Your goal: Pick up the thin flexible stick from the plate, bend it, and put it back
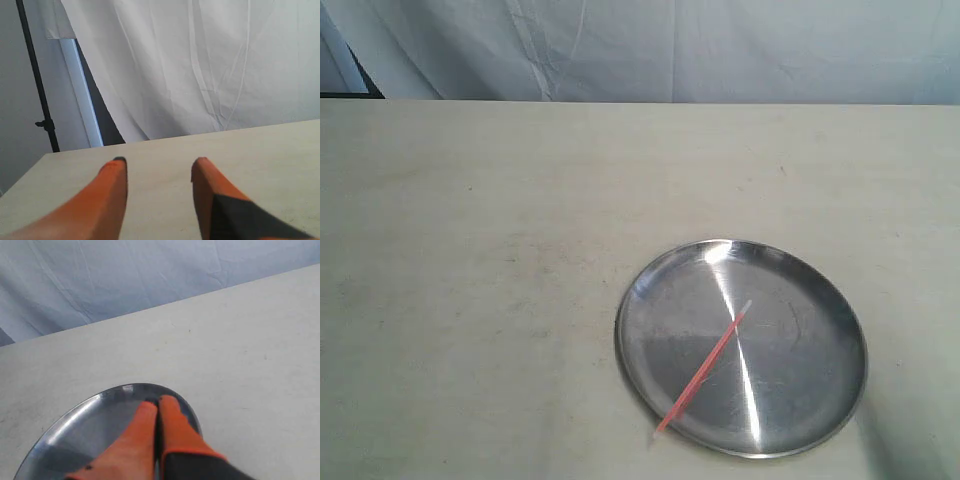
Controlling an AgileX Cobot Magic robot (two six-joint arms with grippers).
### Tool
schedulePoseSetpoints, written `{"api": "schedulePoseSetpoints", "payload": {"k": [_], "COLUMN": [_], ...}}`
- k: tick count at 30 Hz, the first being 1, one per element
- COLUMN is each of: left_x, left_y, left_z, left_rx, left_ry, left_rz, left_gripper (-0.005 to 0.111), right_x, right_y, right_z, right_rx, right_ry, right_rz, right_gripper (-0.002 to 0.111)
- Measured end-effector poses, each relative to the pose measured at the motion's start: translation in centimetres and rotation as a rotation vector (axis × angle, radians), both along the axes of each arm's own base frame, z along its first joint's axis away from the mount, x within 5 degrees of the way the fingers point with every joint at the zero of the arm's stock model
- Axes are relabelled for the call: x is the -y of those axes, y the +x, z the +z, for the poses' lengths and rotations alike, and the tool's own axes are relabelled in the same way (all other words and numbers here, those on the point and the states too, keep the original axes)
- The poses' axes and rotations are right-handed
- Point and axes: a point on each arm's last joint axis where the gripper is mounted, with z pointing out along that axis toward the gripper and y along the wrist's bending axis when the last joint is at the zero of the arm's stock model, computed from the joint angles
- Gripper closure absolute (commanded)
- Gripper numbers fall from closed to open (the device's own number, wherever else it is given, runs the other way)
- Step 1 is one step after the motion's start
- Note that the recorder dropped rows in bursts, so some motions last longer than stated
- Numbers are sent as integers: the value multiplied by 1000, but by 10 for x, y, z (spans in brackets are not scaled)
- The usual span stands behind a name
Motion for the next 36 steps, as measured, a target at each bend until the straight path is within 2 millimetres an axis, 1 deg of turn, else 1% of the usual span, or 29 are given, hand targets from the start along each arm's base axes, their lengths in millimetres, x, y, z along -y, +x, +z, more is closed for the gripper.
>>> {"api": "schedulePoseSetpoints", "payload": {"k": [5, 7, 11, 16, 19, 21, 22, 24, 25, 26, 27, 28, 29, 30, 31, 32, 33, 34, 36], "left_x": [0, 0, 0, 0, 0, 0, 0, 0, 0, 0, 0, 0, 0, 0, 0, 0, 0, 0, 0], "left_y": [0, 0, 0, 0, 0, 0, 0, 0, 0, 0, 0, 0, 0, 0, 0, 0, 0, 0, 0], "left_z": [0, 0, 0, 0, 0, 0, 0, 0, 0, 0, 0, 0, 0, 0, 0, 0, 0, 0, 0], "left_rx": [0, 0, 0, 0, 0, 0, 0, 0, 0, 0, 0, 0, 0, 0, 0, 0, 0, 0, 0], "left_ry": [0, 0, 0, 0, 0, 0, 0, 0, 0, 0, 0, 0, 0, 0, 0, 0, 0, 0, 2], "left_rz": [0, 0, 0, 0, 0, 0, 0, 0, 0, 0, 0, 0, 0, 0, 0, 0, 0, 0, 0], "left_gripper": [65, 65, 65, 65, 65, 65, 65, 65, 65, 65, 65, 65, 65, 65, 65, 65, 65, 65, 65], "right_x": [0, -1, -1, 7, 12, 12, 10, 5, 2, 1, 1, 1, 0, -3, -10, -22, -37, -53, -71], "right_y": [0, 1, 2, 2, 1, 1, 1, -5, -7, 2, 11, 29, 53, 79, 103, 127, 149, 168, 182], "right_z": [1, 4, 15, 33, 36, 36, 40, 66, 91, 111, 119, 124, 125, 121, 112, 101, 89, 70, 50], "right_rx": [9, 38, 148, 333, 374, 371, 367, 397, 414, 336, 258, 114, -55, -223, -379, -486, -554, -622, -676], "right_ry": [5, 44, 216, 513, 707, 744, 724, 482, 270, 57, -36, -169, -290, -408, -530, -618, -688, -721, -754], "right_rz": [-1, -3, -21, -102, -150, -155, -136, -56, -28, -14, -7, 12, 60, 147, 309, 504, 700, 865, 1003], "right_gripper": [108, 108, 108, 108, 108, 109, 109, 109, 109, 109, 109, 109, 109, 109, 109, 109, 109, 109, 109]}}
